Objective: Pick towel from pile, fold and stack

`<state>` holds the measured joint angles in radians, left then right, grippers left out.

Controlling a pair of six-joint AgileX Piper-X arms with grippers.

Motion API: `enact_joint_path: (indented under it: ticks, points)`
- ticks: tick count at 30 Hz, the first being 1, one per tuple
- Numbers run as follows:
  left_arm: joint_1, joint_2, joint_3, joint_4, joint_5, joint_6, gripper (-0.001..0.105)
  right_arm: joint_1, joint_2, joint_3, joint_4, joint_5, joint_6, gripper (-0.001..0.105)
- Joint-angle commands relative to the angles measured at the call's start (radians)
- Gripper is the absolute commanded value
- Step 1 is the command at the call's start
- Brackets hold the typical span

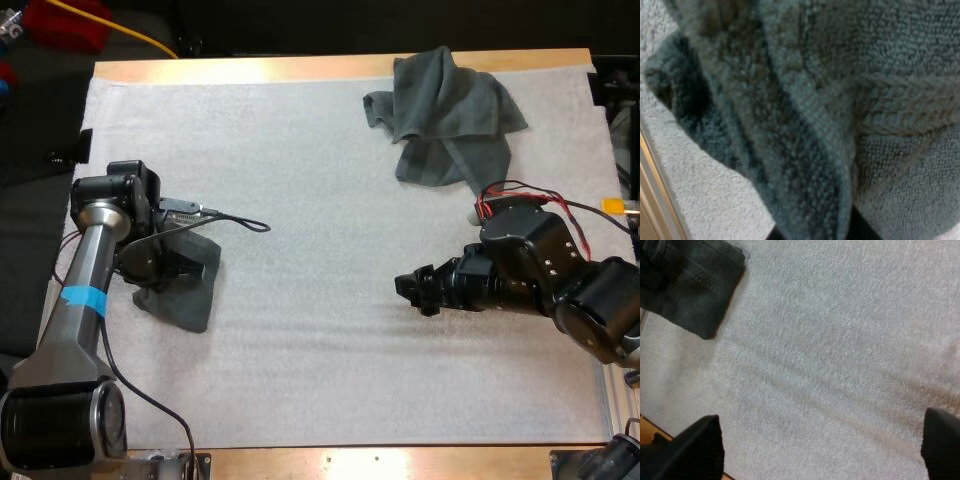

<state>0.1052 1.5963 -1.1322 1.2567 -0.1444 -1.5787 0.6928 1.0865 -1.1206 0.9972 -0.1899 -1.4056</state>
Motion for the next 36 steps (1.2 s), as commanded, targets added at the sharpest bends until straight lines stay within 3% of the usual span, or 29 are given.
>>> enact_joint_path:
  ticks: [1,6,15,19,21,22,23,26,30,33,35,36]
  points:
    - [0.000,-0.005,-0.005,0.000,-0.025,-0.009,0.000,0.000,-0.002,-0.004,-0.007,-0.008,-0.005,0.078]
    - [0.000,-0.005,-0.005,0.000,-0.089,-0.009,0.000,0.000,-0.002,-0.004,-0.007,-0.008,-0.005,0.078]
    - [0.000,-0.005,-0.005,0.002,-0.091,-0.009,0.004,0.000,-0.002,-0.004,-0.007,-0.008,-0.005,0.078]
    - [0.000,-0.005,-0.005,0.001,-0.091,-0.009,0.032,0.000,-0.002,-0.004,-0.007,-0.008,-0.005,0.078]
    - [0.000,-0.005,-0.005,-0.003,-0.094,-0.010,0.061,0.000,-0.002,-0.004,-0.007,-0.008,-0.005,0.078]
    - [0.000,-0.005,-0.005,-0.006,-0.102,-0.013,0.072,0.000,-0.002,-0.004,-0.007,-0.008,-0.005,0.078]
    - [0.000,-0.005,-0.005,-0.008,-0.118,-0.017,0.075,0.000,-0.002,-0.004,-0.007,-0.008,-0.005,0.078]
    - [0.001,-0.005,-0.005,-0.016,-0.183,-0.018,0.067,0.000,-0.002,-0.004,-0.007,-0.008,-0.005,0.078]
    - [0.015,-0.005,-0.005,-0.022,-0.268,-0.036,0.068,0.000,-0.002,-0.004,-0.007,-0.008,-0.005,0.078]
    - [0.026,-0.005,-0.005,-0.019,-0.261,-0.058,0.068,0.000,-0.002,-0.004,-0.007,-0.008,-0.005,0.078]
    - [0.026,-0.005,-0.005,-0.018,-0.213,-0.064,0.068,0.000,-0.002,-0.004,-0.007,-0.008,-0.005,0.078]
    - [0.026,-0.005,-0.005,-0.019,-0.146,-0.064,0.068,0.000,-0.002,-0.004,-0.007,-0.008,-0.005,0.078]
